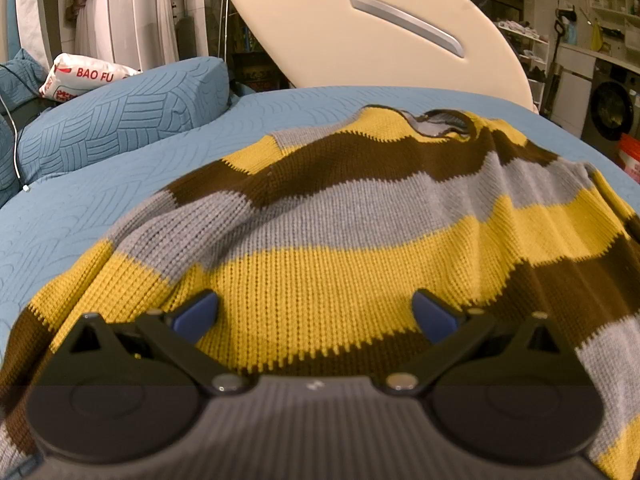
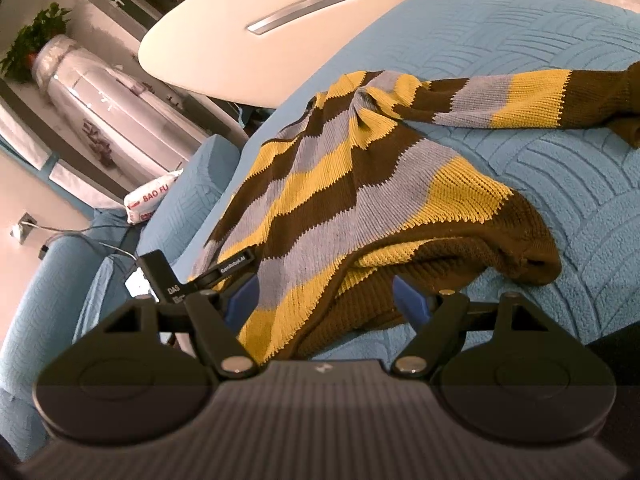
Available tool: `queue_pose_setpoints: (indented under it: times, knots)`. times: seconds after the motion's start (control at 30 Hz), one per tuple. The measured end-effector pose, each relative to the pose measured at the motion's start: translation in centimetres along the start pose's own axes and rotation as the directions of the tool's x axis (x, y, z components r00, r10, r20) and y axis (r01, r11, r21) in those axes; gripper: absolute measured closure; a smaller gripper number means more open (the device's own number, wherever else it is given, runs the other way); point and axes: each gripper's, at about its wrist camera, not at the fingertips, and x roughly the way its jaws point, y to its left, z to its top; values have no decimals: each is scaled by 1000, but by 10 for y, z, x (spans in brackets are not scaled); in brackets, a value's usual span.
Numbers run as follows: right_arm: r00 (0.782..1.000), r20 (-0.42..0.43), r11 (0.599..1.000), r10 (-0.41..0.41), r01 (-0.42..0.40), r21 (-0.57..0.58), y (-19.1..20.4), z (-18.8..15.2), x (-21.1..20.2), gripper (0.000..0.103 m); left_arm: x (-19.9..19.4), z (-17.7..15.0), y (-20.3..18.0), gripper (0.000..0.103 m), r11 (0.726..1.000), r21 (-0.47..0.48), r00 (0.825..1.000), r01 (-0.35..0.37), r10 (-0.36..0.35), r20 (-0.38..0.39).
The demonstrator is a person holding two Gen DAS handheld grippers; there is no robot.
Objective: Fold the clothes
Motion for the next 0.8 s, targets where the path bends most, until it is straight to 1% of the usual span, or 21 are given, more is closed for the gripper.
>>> queue_pose_setpoints:
  times: [0.1, 0.27, 0.47, 0.6, 0.8]
  knots:
    - [1000, 0, 1000, 4, -4, 0, 0, 0, 1, 25, 0, 0, 0, 0, 1000, 0, 1000, 0, 0, 0]
    - [1000, -21, 1000, -16, 15, -23, 3, 0, 5, 25, 0, 0, 0, 0, 1000, 0, 1000, 0, 0, 0]
    - [1000, 14, 1000, -2, 2, -6, 0, -1, -4, 25, 0, 0, 0, 0, 1000, 0, 1000, 0, 0, -1]
    - [1000, 12, 1000, 3, -3, -2, -1, -1, -3, 25, 4, 3, -3, 0, 1000, 8, 1000, -9, 9, -10]
    - [1000, 10, 1000, 12, -12, 2, -2, -1, -3, 25, 3, 3, 0, 0, 1000, -7, 1000, 5, -5, -5]
